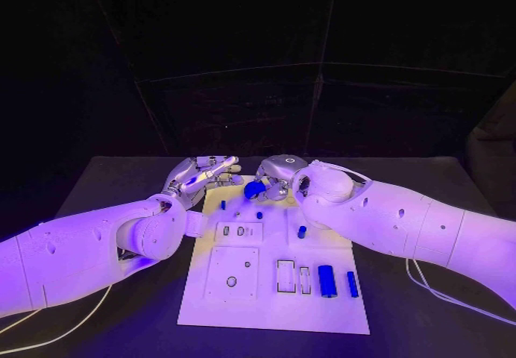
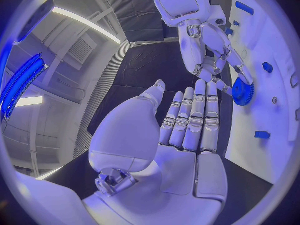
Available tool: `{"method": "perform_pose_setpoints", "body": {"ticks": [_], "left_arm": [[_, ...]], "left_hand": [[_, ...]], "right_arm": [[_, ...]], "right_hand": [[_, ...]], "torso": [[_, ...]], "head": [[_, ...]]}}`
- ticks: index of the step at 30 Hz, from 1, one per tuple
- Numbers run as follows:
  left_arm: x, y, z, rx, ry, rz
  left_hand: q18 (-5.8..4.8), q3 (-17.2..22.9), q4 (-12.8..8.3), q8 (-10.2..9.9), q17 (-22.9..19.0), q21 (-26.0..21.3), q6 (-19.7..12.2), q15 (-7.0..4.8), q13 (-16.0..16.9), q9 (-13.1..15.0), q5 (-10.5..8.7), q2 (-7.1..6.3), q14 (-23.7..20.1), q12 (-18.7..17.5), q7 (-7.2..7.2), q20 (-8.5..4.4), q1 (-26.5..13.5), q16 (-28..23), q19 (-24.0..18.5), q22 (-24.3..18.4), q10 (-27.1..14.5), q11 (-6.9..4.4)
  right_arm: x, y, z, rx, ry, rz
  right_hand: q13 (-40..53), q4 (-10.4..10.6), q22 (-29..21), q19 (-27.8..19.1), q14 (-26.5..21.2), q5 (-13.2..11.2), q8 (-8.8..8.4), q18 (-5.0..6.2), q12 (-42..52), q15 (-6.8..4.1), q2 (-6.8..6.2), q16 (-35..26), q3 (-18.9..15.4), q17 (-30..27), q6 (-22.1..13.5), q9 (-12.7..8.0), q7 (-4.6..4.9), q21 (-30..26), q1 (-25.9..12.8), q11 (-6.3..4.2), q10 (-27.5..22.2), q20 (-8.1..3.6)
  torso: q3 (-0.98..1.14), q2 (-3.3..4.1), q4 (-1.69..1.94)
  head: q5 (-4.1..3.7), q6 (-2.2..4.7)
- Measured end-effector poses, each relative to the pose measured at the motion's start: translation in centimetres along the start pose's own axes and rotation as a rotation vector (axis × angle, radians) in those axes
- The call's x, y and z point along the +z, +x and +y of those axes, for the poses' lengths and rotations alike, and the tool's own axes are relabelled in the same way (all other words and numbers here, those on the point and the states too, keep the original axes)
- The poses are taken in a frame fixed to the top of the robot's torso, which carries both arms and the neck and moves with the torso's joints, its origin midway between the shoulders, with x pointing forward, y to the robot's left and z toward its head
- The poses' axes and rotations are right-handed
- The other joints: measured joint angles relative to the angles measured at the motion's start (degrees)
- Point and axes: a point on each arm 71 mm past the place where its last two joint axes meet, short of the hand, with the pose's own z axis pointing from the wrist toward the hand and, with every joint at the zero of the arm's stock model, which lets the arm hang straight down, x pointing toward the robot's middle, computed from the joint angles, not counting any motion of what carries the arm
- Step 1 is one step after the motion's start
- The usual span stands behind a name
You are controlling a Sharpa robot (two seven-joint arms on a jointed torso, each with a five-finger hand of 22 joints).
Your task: Assemble the parts on the task board
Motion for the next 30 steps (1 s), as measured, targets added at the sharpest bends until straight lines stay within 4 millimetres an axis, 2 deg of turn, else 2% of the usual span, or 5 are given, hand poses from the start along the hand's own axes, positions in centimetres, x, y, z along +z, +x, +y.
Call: {"method": "perform_pose_setpoints", "body": {"ticks": [5,9,13,27,30], "left_arm": [[0.0,-0.01,0.0,0.0,0.0,0.0],[0.0,-0.03,0.0,0.0,0.0,-0.001],[-0.01,-0.04,0.0,0.0,0.0,-0.001],[0.0,-0.08,0.0,0.001,0.0,-0.002],[0.01,-0.1,0.0,0.001,0.0,-0.002]], "left_hand": [[0.0,0.0,0.0,0.0,0.0,0.0,0.0,0.0,0.0,0.0,0.0,0.0,0.0,-0.07,0.0,0.0,0.0,0.0,0.0,0.0,0.0,0.0],[0.0,0.0,0.0,0.0,0.05,0.0,0.0,0.0,0.0,0.0,0.0,0.0,0.0,-0.23,0.0,0.0,0.0,0.0,0.0,0.01,0.0,0.0],[0.0,-0.01,-0.32,0.0,0.04,0.0,0.0,0.0,-0.03,0.0,0.0,0.0,0.0,-0.23,0.0,0.0,0.0,0.0,0.0,-0.05,0.0,0.0],[0.0,-0.01,-0.32,0.0,0.04,0.0,0.0,0.0,-0.04,0.0,0.0,0.0,0.0,-0.23,0.0,0.0,0.0,0.0,0.0,-0.04,0.0,0.0],[0.0,-0.01,-0.32,0.0,0.03,0.0,0.0,0.0,-0.04,0.0,0.0,0.0,0.0,-0.23,0.0,0.0,0.0,0.0,0.0,-0.04,0.0,0.0]], "right_arm": [[-0.08,-0.02,-0.07,0.002,-0.001,0.002],[-0.23,-0.05,-0.2,0.004,-0.003,0.001],[-0.37,-0.06,-0.37,0.006,-0.002,-0.002],[-0.65,0.02,-0.49,0.012,-0.004,-0.006],[-0.68,0.01,-0.39,0.013,-0.007,-0.006]], "right_hand": [[0.17,0.41,0.07,0.0,0.0,0.5,-0.01,0.0,0.46,0.0,0.01,0.0,-0.11,0.0,0.37,0.2,-0.32,0.0,0.01,0.0,0.0,0.0],[0.17,0.56,0.34,0.0,0.0,1.48,-0.01,0.0,1.22,0.0,0.68,0.0,-0.26,-0.01,1.0,0.21,-0.29,0.0,0.68,-0.3,0.34,0.0],[0.16,0.56,0.53,0.0,0.0,1.79,0.0,0.0,1.41,0.0,0.69,0.0,-0.26,-0.01,1.24,0.25,-0.45,0.22,0.69,-0.11,0.53,0.0],[0.16,0.56,0.76,0.0,0.0,1.8,0.01,0.0,1.63,0.0,0.92,0.21,-0.26,-0.02,1.29,0.3,-0.4,0.22,0.92,-0.32,0.74,0.0],[0.16,0.56,0.75,0.0,0.0,1.8,0.01,0.0,1.63,0.0,1.37,0.21,-0.26,-0.02,1.29,0.3,-0.4,0.22,1.37,-0.31,0.74,-0.01]], "torso": [[0.0,0.01,0.0],[0.02,0.01,0.0],[0.02,0.01,0.0],[0.02,0.01,0.0],[0.02,0.01,0.0]], "head": [[-0.02,-0.11],[-0.03,-0.15],[-0.04,-0.16],[-0.14,-0.33],[-0.14,-0.35]]}}
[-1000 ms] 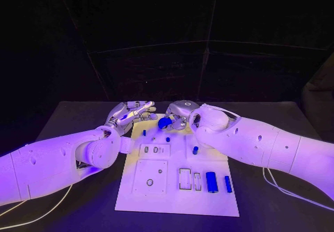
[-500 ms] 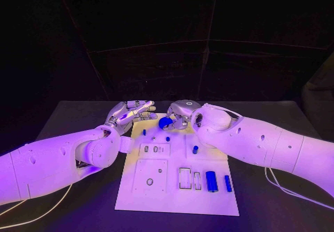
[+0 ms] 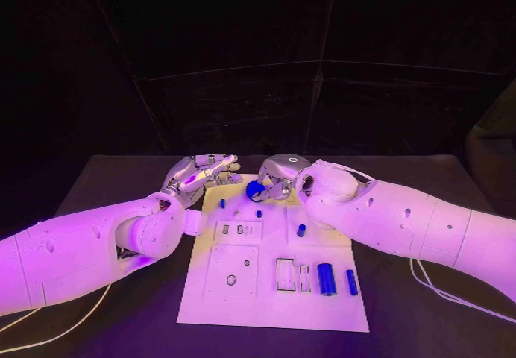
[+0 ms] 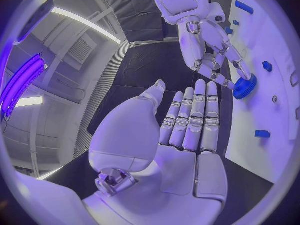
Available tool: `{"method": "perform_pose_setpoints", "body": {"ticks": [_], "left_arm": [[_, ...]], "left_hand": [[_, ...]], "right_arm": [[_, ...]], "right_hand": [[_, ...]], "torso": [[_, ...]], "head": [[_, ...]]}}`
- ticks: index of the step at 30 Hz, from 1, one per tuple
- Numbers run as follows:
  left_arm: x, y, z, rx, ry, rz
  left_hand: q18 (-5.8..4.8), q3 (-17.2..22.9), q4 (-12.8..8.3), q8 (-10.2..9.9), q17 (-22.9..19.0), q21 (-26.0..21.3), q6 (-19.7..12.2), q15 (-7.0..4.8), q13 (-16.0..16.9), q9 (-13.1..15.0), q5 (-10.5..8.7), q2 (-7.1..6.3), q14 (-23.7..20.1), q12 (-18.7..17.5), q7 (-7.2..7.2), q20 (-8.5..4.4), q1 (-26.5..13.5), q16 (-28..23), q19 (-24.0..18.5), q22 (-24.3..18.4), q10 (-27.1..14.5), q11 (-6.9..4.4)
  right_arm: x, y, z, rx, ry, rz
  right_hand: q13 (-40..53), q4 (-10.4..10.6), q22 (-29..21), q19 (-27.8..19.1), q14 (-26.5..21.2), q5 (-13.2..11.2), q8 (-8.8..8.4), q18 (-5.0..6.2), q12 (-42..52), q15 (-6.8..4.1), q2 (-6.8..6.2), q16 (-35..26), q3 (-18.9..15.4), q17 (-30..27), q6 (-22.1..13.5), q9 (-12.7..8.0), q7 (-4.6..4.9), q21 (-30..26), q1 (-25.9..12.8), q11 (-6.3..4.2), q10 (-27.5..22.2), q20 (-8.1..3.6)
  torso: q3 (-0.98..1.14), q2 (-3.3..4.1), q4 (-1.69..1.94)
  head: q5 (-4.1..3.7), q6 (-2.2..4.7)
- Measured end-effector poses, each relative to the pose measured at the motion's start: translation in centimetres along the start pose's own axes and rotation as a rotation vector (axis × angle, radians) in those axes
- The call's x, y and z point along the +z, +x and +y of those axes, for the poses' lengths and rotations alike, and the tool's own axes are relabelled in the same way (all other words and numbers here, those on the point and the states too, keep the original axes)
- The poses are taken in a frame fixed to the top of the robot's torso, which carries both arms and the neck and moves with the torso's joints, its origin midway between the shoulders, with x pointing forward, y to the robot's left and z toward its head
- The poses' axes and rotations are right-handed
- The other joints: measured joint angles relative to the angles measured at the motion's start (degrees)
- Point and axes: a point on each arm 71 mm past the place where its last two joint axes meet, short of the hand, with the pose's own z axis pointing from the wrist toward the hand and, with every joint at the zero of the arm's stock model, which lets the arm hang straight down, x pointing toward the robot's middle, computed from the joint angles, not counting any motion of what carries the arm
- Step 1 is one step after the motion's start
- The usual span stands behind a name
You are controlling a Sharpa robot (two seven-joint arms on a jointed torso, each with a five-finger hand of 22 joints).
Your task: Assemble the parts on the task board
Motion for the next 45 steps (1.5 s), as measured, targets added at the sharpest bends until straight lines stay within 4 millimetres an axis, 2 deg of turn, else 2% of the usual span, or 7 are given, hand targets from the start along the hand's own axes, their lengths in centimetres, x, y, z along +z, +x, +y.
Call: {"method": "perform_pose_setpoints", "body": {"ticks": [3,28,32,36,39,41,45], "left_arm": [[0.0,0.0,0.0,0.0,0.0,0.0],[0.0,-0.2,0.0,0.002,0.0,-0.003],[-0.1,-0.3,0.0,0.003,0.0,-0.006],[-0.1,-0.6,-0.1,0.006,0.0,-0.012],[-0.2,-0.8,-0.1,0.008,0.001,-0.016],[-0.2,-1.0,-0.2,0.009,0.001,-0.019],[-0.2,-1.1,-0.2,0.011,0.002,-0.019]], "left_hand": [[0.0,0.0,0.0,0.0,0.0,0.0,0.0,0.0,0.0,0.0,0.0,0.0,0.0,0.0,0.0,0.0,0.0,0.0,0.0,0.0,0.0,0.0],[0.0,0.0,0.0,-0.05,0.0,0.0,0.0,0.0,0.01,0.0,0.0,0.0,0.0,0.0,0.0,0.0,0.0,0.0,0.0,-0.01,0.0,0.0],[0.0,0.23,-0.23,-0.24,0.06,0.0,0.0,0.0,0.01,0.0,0.0,0.0,0.0,0.0,0.0,0.0,0.0,0.0,0.0,-0.1,0.0,0.0],[-0.01,0.2,-0.26,-0.24,0.06,0.0,0.0,0.0,0.01,0.0,0.0,0.25,0.0,0.0,0.0,0.0,0.25,-0.06,0.0,-0.1,0.0,0.0],[-0.01,0.32,-0.64,-0.24,0.2,0.0,0.0,-0.03,0.01,0.0,0.0,0.35,0.03,0.0,0.0,0.2,0.35,-0.22,0.2,-0.18,0.0,0.0],[-0.02,0.63,-0.96,-0.24,0.35,0.0,0.23,-0.21,0.01,0.0,0.0,0.53,0.64,0.0,0.08,-0.12,0.53,-0.22,0.55,-0.24,0.09,0.06],[-0.02,0.64,-1.44,-0.23,0.71,0.0,1.18,-0.57,0.01,0.05,0.0,0.52,1.41,0.01,-0.71,-0.4,0.53,-0.22,1.23,-0.31,1.59,-0.53]], "right_arm": [[0.0,0.0,0.2,0.002,-0.005,0.0],[0.0,0.1,-0.2,0.005,0.007,0.008],[-1.1,-0.3,-1.4,0.027,0.009,-0.029],[-3.2,-1.0,-3.7,0.093,0.002,-0.075],[-5.4,-1.7,-6.4,0.169,0.007,-0.094],[-6.8,-2.2,-8.4,0.225,0.019,-0.102],[-9.2,-2.7,-11.7,0.328,0.05,-0.114]], "right_hand": [[0.0,0.0,0.07,0.0,0.0,0.0,0.0,0.0,0.38,0.0,-0.01,0.0,0.0,0.0,0.22,0.0,-0.22,0.0,0.0,0.0,0.0,0.0],[-0.01,-1.38,0.32,0.04,0.0,-0.98,0.0,0.0,0.68,0.0,1.2,0.0,0.08,-0.01,0.17,-0.24,0.21,0.24,2.42,0.21,0.21,0.04],[-0.01,-2.43,0.42,0.21,0.0,0.34,0.0,0.0,1.05,0.0,1.42,0.0,0.65,-0.01,0.17,-0.23,0.21,0.24,4.19,0.1,0.51,0.21],[-0.01,-3.93,-0.03,0.22,0.0,0.54,0.0,0.0,1.01,0.0,1.7,0.0,1.64,-0.01,0.52,-0.13,-0.14,0.24,6.35,0.1,0.51,0.21],[0.01,-5.66,-1.18,-0.11,0.0,0.54,0.28,0.0,0.17,0.0,1.51,0.0,2.43,-0.01,1.4,-0.05,-0.25,-0.22,8.49,-0.32,0.09,-0.12],[0.09,-6.73,-1.46,-0.32,0.0,0.54,0.28,0.0,-0.21,0.0,1.01,0.0,2.85,-0.01,1.4,-0.05,-0.24,-0.22,9.58,-0.32,0.09,0.09],[0.14,-8.29,-1.67,-0.52,0.0,0.94,0.28,0.0,-0.56,0.0,0.26,0.0,3.2,-0.01,1.4,-0.11,-0.24,-0.43,10.9,-0.21,-0.45,-0.11]], "torso": [[0.0,0.0,0.0],[-0.02,0.0,0.07],[0.02,-0.01,0.05],[0.04,-0.1,-0.13],[0.04,-0.24,-0.38],[0.05,-0.34,-0.58],[0.13,-0.44,-0.96]], "head": [[-0.01,-0.03],[0.07,-0.15],[0.06,-0.03],[0.08,0.14],[0.02,0.24],[-0.11,0.36],[-0.14,0.59]]}}
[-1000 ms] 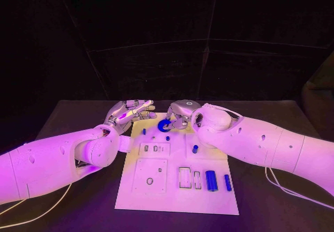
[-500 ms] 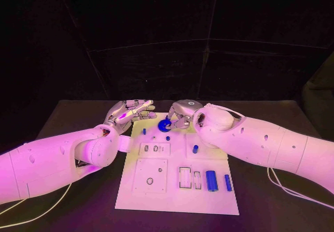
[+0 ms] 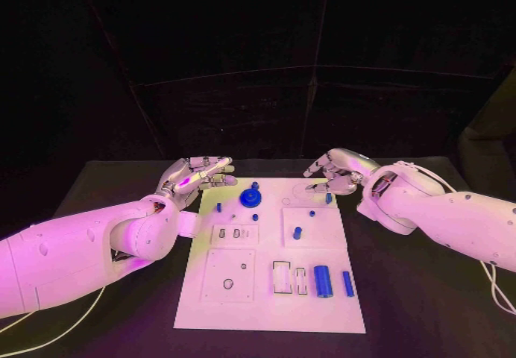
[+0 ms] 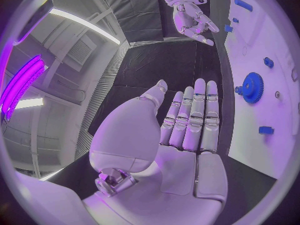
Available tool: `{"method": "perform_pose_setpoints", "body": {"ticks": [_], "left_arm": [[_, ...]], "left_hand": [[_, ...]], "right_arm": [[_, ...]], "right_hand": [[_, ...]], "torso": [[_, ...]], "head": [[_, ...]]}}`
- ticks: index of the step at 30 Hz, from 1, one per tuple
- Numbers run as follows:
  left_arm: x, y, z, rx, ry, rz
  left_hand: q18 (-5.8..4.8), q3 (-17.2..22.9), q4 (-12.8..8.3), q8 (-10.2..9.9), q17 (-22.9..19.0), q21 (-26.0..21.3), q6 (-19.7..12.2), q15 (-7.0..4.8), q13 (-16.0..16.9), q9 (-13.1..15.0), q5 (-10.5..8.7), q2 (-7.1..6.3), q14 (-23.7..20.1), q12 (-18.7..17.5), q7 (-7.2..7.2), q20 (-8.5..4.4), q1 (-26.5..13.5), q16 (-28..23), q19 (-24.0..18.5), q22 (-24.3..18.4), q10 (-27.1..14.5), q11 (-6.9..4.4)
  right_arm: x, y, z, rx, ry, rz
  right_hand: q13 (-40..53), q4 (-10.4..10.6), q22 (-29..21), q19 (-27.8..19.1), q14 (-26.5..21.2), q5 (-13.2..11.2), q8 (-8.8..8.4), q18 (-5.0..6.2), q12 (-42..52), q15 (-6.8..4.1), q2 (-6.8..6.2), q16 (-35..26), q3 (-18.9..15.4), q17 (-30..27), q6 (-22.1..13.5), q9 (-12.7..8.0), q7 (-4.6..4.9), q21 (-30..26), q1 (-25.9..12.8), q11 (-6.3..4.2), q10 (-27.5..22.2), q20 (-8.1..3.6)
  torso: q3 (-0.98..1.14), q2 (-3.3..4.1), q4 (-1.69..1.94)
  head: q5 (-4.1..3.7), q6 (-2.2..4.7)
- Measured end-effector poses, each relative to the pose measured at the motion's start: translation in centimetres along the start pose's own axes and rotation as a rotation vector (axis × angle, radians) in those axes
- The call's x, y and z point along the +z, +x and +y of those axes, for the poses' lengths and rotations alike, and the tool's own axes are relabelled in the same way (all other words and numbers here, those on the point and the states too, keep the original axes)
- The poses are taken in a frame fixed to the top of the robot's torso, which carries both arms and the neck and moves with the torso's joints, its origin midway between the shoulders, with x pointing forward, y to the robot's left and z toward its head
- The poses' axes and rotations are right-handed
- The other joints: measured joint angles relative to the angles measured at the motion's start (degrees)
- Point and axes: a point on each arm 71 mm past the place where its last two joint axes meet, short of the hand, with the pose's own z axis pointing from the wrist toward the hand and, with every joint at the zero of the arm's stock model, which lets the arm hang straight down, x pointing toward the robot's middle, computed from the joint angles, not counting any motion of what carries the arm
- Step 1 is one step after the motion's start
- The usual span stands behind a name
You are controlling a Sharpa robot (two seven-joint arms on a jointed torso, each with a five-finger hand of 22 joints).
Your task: Assemble the parts on the task board
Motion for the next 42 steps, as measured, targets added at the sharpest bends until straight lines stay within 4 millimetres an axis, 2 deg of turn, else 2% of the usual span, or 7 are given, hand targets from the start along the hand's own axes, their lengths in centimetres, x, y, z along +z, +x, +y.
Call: {"method": "perform_pose_setpoints", "body": {"ticks": [6,11,16,28,42], "left_arm": [[0.1,0.1,0.0,0.003,0.002,0.007],[0.3,0.2,0.1,0.004,0.003,0.013],[0.4,0.2,0.1,0.006,0.004,0.014],[0.6,0.3,0.3,0.007,0.003,0.019],[0.6,0.2,0.3,0.009,0.003,0.018]], "left_hand": [[0.0,0.15,-0.15,0.0,0.13,0.0,0.69,-0.15,0.05,0.02,0.0,0.0,0.15,0.0,-0.3,-0.2,0.0,0.0,0.21,-0.13,0.57,-0.4],[0.0,0.15,-0.14,0.0,0.13,0.0,0.69,-0.15,0.05,0.01,0.0,0.0,0.15,0.0,-0.3,-0.2,0.0,0.0,0.21,-0.13,0.57,-0.4],[0.0,0.31,-0.3,0.0,0.13,0.0,0.69,-0.15,0.05,0.01,0.0,0.0,0.15,0.0,-0.3,-0.2,0.0,0.0,0.21,-0.12,0.78,-0.2],[0.0,0.31,-0.3,0.01,0.17,0.0,0.69,-0.15,0.04,0.01,0.0,0.0,0.15,0.0,-0.3,-0.2,0.0,0.0,0.2,-0.12,0.77,-0.19],[0.0,0.31,-0.3,0.01,0.16,0.0,0.69,-0.15,0.04,0.01,0.0,0.0,0.14,0.0,-0.3,-0.2,0.0,0.0,0.2,-0.18,0.77,-0.19]], "right_arm": [[-1.7,-1.5,-2.7,0.09,0.033,-0.021],[-2.2,-2.1,-4.3,0.096,0.055,-0.033],[-2.2,-2.2,-5.0,0.09,0.064,-0.029],[-2.0,-0.7,-5.8,0.063,0.078,0.018],[-1.9,0.2,-6.0,0.05,0.079,0.06]], "right_hand": [[-0.05,-0.74,0.26,0.0,0.0,0.08,0.0,0.0,-0.03,0.0,-0.65,0.0,-0.08,0.0,0.0,-0.07,0.0,0.0,0.65,0.0,0.0,0.0],[-0.05,-0.96,0.29,0.0,0.0,0.4,-0.28,0.0,-0.1,0.0,-0.88,0.0,-0.3,0.0,-0.61,-0.13,0.22,0.0,0.87,0.0,0.0,0.0],[-0.04,-1.12,0.29,0.0,0.0,0.53,-0.28,0.0,-0.11,0.0,-0.88,0.0,-0.46,0.02,-1.66,-0.2,0.47,0.0,0.87,0.11,-0.1,0.0],[-0.03,-1.44,0.28,-0.2,0.0,0.73,-0.47,0.0,-0.39,0.0,-0.88,0.0,-0.78,0.04,-3.08,-0.2,0.84,0.0,0.87,0.41,-0.4,0.2],[-0.04,-1.59,0.22,-0.19,0.0,0.73,-0.47,0.0,-0.4,0.0,-1.13,0.0,-0.94,0.03,-3.47,-0.19,0.85,0.0,0.61,0.41,-0.4,0.2]], "torso": [[0.29,-0.04,-0.4],[0.51,-0.02,-0.57],[0.51,0.04,-0.54],[0.7,0.31,-0.38],[0.66,0.32,-0.34]], "head": [[-0.41,0.3],[-0.67,0.3],[-1.1,0.24],[-1.03,0.18],[-1.23,-0.17]]}}
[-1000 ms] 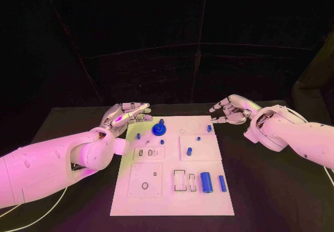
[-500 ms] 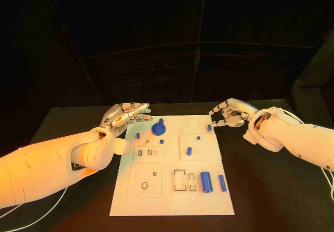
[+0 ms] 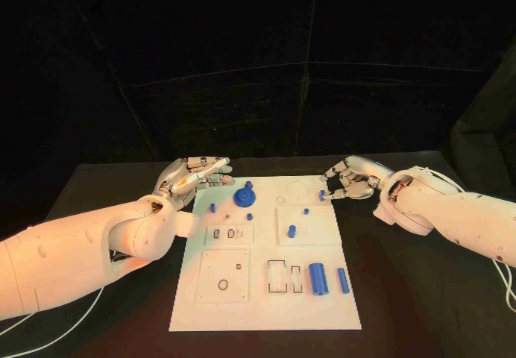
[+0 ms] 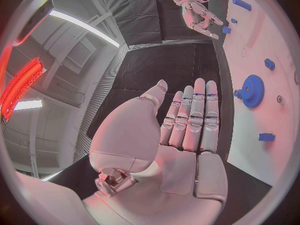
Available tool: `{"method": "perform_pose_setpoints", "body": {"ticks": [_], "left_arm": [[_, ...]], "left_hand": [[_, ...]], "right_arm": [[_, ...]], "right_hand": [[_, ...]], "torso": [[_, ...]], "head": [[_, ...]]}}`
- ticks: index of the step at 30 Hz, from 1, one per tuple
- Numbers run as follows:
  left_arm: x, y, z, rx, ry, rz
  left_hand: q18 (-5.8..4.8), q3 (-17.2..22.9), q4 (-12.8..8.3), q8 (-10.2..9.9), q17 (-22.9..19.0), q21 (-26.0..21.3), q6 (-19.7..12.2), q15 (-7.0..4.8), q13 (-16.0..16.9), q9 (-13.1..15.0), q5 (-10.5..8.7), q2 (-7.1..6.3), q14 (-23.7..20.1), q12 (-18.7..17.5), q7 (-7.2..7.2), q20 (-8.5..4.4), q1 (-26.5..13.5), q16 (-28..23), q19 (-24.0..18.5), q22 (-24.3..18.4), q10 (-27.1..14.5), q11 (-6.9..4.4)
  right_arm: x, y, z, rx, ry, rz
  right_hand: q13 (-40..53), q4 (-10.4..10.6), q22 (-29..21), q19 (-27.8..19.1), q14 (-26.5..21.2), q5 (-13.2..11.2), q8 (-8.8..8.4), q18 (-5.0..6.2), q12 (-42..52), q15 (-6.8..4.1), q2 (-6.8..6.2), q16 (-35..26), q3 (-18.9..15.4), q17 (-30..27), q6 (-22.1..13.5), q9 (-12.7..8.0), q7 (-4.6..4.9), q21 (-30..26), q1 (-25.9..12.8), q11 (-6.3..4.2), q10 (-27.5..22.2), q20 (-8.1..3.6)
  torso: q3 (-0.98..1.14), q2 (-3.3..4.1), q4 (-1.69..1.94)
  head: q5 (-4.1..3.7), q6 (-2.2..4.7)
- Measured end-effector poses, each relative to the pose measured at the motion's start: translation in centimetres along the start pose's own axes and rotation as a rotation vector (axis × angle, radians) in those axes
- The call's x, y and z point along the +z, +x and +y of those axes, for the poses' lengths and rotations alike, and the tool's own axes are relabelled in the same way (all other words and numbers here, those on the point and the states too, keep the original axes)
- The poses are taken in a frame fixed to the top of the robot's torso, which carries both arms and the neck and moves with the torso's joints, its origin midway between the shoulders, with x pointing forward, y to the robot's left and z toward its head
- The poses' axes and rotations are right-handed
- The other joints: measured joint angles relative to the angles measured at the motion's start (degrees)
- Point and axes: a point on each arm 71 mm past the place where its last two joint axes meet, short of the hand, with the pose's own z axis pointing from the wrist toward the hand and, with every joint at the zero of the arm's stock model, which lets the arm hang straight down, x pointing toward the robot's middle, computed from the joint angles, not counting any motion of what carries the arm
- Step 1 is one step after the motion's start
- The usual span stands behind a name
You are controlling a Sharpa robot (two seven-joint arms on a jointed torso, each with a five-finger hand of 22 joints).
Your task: Assemble the parts on the task board
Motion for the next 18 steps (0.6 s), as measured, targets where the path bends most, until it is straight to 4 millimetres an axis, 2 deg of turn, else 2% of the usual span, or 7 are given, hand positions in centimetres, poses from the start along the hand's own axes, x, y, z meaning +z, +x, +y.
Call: {"method": "perform_pose_setpoints", "body": {"ticks": [18], "left_arm": [[0.06,-0.1,0.03,0.002,0.0,-0.002]], "left_hand": [[0.0,0.0,0.0,0.0,-0.01,0.0,0.0,0.0,0.0,0.0,0.0,0.0,0.0,0.0,0.0,0.0,0.0,0.0,0.0,0.01,0.0,0.0]], "right_arm": [[0.22,0.9,-0.45,-0.016,0.02,0.032]], "right_hand": [[0.01,-0.15,1.16,0.23,0.0,-0.64,1.9,-0.01,1.84,0.0,0.66,0.22,-0.16,-0.01,2.82,0.46,-0.67,0.23,-0.58,-0.31,0.75,0.2]], "torso": [[0.0,-0.03,-0.04]], "head": [[-0.1,-0.26]]}}
